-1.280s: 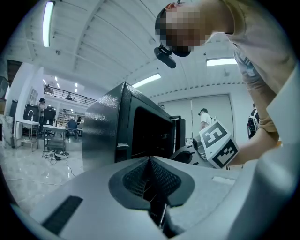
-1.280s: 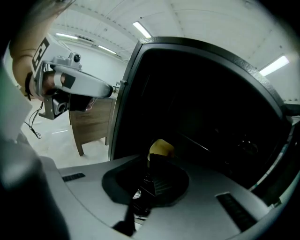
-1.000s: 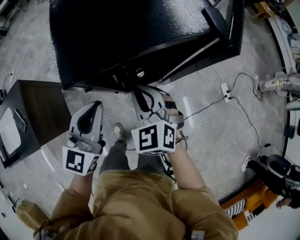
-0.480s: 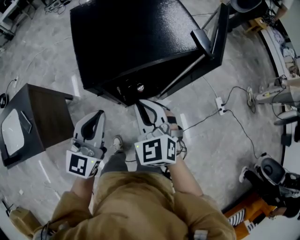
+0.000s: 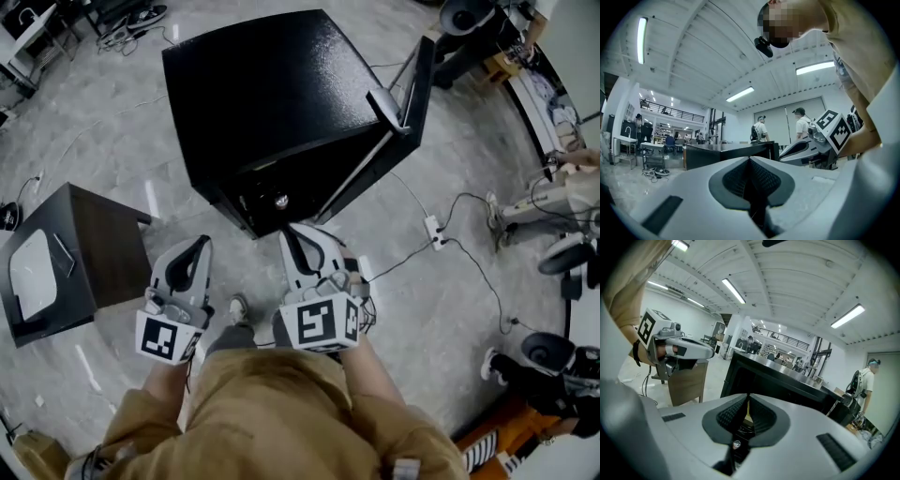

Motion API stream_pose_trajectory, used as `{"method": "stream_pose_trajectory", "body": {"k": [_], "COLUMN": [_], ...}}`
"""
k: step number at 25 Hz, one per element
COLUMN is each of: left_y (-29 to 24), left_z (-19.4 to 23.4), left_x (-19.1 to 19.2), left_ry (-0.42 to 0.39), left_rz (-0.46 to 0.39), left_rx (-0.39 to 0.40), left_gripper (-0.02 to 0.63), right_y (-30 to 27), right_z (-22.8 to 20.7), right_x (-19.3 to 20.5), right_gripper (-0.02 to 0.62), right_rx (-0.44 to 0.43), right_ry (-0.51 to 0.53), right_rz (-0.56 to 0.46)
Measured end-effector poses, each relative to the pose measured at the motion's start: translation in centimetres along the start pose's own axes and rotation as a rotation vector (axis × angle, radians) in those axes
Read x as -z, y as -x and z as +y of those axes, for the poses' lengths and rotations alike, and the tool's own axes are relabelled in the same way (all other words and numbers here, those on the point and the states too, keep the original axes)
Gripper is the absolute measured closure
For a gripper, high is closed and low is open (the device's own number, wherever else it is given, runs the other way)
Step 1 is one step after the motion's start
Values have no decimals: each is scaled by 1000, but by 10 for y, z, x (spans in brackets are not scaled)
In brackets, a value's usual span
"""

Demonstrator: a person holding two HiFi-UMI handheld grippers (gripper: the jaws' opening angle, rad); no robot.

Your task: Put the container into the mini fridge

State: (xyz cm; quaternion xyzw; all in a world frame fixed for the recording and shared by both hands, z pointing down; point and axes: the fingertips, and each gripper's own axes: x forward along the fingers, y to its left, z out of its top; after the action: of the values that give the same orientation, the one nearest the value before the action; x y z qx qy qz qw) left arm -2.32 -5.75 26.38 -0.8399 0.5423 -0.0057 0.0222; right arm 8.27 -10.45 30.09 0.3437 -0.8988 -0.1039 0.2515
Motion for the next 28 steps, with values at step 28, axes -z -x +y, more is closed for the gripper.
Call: {"method": "stream_pose_trajectory", "body": {"k": [28], "left_y": [116], "left_z": [21], "left_x": [-104], "left_ry": [16], "left_rz": [-107], "left_rx": [8], "left_gripper": [604], "right_y": [111], "right_z": [12], "right_x": [-92], "right_gripper": [588], "right_rx": [149], "right_ry": [-29], "right_rz": [-77]}}
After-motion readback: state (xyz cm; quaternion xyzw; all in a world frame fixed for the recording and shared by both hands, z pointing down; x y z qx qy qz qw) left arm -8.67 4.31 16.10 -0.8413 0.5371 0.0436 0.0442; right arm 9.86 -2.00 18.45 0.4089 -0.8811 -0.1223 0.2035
